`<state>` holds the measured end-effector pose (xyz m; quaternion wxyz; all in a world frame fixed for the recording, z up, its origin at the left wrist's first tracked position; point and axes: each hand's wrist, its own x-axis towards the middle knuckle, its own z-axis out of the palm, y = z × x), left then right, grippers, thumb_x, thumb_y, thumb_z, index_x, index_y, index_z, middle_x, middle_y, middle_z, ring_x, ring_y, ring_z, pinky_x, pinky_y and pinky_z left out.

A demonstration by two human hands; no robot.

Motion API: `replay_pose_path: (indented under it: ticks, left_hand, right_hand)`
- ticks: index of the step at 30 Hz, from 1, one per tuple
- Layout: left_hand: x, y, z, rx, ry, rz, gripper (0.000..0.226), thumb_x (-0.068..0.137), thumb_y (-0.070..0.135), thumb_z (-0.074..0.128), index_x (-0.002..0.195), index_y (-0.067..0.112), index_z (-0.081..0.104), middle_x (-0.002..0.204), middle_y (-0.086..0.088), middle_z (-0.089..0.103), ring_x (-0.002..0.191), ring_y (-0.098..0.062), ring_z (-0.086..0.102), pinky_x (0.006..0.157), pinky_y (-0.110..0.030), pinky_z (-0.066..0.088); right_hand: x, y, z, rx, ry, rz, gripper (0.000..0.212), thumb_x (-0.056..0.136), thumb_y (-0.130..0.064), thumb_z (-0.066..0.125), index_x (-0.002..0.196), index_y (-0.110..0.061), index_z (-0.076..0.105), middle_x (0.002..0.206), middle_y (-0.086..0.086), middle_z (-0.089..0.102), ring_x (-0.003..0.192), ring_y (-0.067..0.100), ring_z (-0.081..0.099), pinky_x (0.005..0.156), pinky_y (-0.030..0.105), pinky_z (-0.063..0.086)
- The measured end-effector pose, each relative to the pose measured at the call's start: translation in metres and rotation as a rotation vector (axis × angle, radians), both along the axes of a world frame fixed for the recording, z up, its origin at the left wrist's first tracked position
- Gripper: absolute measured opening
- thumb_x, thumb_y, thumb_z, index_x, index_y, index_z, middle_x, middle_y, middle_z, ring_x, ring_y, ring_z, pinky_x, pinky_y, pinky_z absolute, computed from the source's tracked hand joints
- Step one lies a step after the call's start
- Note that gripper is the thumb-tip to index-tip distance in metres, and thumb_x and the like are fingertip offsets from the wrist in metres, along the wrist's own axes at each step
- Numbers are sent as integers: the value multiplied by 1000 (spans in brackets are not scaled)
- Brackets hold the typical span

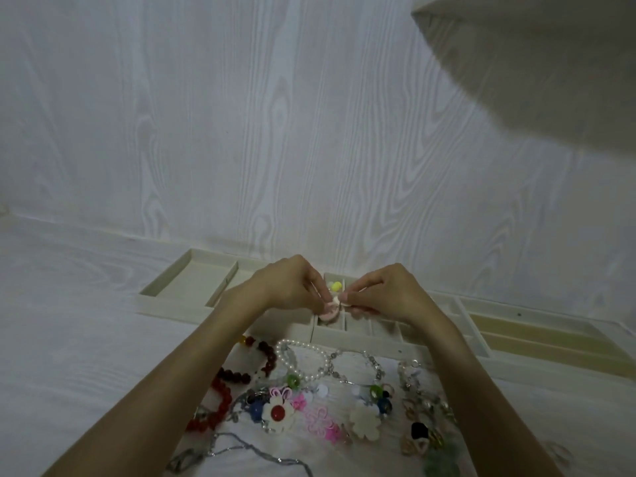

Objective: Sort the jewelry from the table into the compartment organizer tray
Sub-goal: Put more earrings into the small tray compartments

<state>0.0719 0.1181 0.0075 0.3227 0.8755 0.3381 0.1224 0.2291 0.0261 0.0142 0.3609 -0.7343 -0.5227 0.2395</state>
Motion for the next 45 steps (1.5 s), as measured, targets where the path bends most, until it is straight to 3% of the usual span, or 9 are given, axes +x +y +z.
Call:
replay_pose_path:
  ticks: [9,15,20,24,28,32,35,40,45]
  left_hand:
    - [9,-7,-2,212,162,37,10,75,31,77,82,38,75,93,19,71,85,-4,60,69,-25,45]
    - [15,-13,-5,267,236,51,12,77,38,72,88,35,76,97,12,70,89,-10,60,63,-24,39]
    - [12,-8,-4,219,198,158,15,67,42,80,80,34,76,64,13,60,70,-10,56,54,-22,34]
    - [5,-4,6,160,159,172,4,75,36,76,75,33,74,55,15,51,60,-8,47,59,-23,35]
    - [-2,-1,12,152,142,182,5,78,32,74,74,34,71,58,17,51,63,-7,49,65,-25,38]
    - [-5,0,14,138,117,173,4,78,30,74,78,33,73,71,21,59,79,-2,58,66,-25,39]
    - [-3,-2,14,146,143,129,6,80,29,73,80,35,73,67,17,56,71,-8,54,69,-26,41]
    - [1,-14,19,146,306,-91,23,90,21,60,109,29,71,97,10,55,94,-8,49,87,-23,39]
    - [2,-19,20,115,434,-162,40,92,5,45,118,27,67,136,5,54,121,-14,48,95,-20,35]
  right_hand:
    - [3,2,-9,-33,-31,69,12,70,-27,82,80,-21,78,74,-9,73,70,3,64,67,20,48]
    - [3,4,-14,-34,-48,94,11,69,-25,82,79,-21,78,77,-9,74,78,4,66,73,19,49]
    - [0,6,-16,-27,-81,118,14,70,-25,82,83,-20,78,78,-8,74,71,-5,63,65,9,45]
    - [-4,9,-17,-29,-220,129,15,71,-28,81,84,-22,78,60,-17,65,50,-9,53,47,5,34]
    - [-6,10,-17,0,-360,49,16,65,-35,84,77,-26,77,61,-16,59,63,1,56,61,22,44]
    - [-7,10,-17,-6,-396,64,14,67,-35,83,76,-26,77,57,-21,55,61,0,54,60,23,41]
    - [-9,10,-17,-12,-435,51,13,67,-37,82,74,-29,76,63,-16,62,69,3,60,64,26,49]
    - [-8,9,-13,-54,-443,91,13,68,-38,81,76,-30,76,78,-8,72,77,10,66,77,35,56]
    - [-2,3,-2,-109,-401,143,11,79,-21,72,82,-32,76,90,-1,73,85,14,66,82,34,54]
